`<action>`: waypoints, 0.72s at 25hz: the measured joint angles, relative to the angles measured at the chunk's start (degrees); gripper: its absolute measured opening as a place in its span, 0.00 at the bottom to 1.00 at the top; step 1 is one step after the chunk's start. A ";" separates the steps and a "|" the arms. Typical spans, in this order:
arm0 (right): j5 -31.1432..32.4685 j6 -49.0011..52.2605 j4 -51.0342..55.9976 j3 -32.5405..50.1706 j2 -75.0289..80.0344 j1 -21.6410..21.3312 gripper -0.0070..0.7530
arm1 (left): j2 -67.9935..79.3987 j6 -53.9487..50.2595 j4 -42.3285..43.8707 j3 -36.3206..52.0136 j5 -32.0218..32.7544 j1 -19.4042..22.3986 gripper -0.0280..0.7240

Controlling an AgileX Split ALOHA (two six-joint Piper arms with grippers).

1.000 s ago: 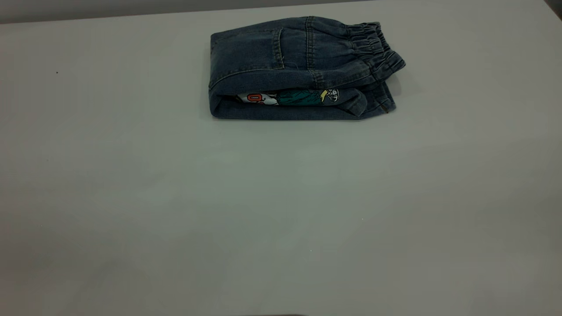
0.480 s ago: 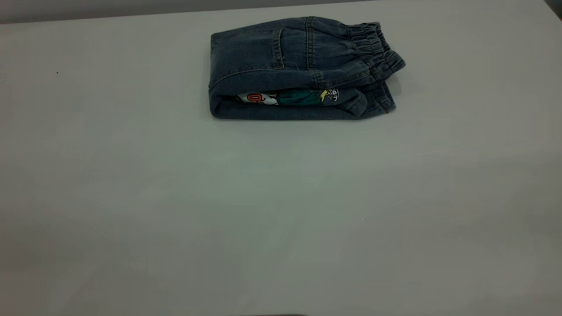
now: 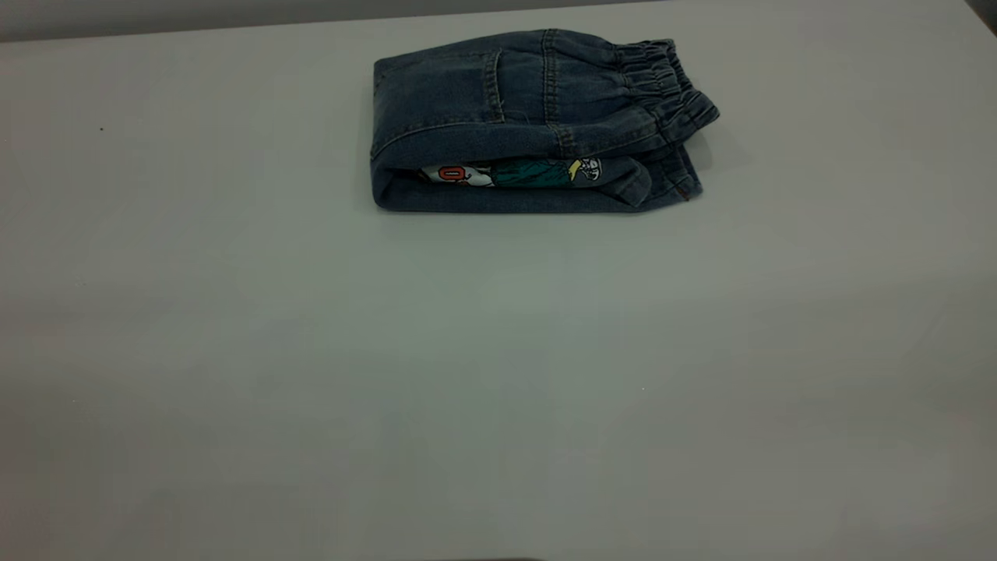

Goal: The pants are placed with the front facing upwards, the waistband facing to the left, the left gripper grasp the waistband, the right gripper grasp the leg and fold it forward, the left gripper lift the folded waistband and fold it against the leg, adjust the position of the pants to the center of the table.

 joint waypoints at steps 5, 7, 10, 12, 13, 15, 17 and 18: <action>0.00 0.00 0.00 0.00 0.00 0.00 0.56 | -6.90 0.00 0.00 0.00 0.70 0.00 0.79; 0.00 0.00 0.00 0.00 0.00 0.00 0.56 | -7.01 0.00 0.00 0.00 0.94 0.00 0.79; 0.00 0.00 0.00 0.00 0.00 0.00 0.56 | -7.01 0.00 0.00 0.00 0.99 0.00 0.79; 0.00 0.00 0.00 0.00 0.00 0.00 0.56 | -7.01 0.00 0.00 0.00 0.99 0.00 0.79; 0.00 0.00 0.00 0.00 0.00 0.00 0.56 | -7.01 0.00 0.00 0.00 0.99 0.00 0.79; 0.00 0.00 0.05 0.00 0.00 0.00 0.56 | -7.01 0.00 0.00 0.00 0.99 0.00 0.79; 0.00 0.00 0.05 0.00 0.00 0.00 0.56 | -7.01 0.00 0.00 0.00 1.00 0.00 0.79; 0.00 0.00 0.05 0.00 0.00 0.00 0.56 | -7.01 0.00 0.00 0.00 1.05 0.00 0.79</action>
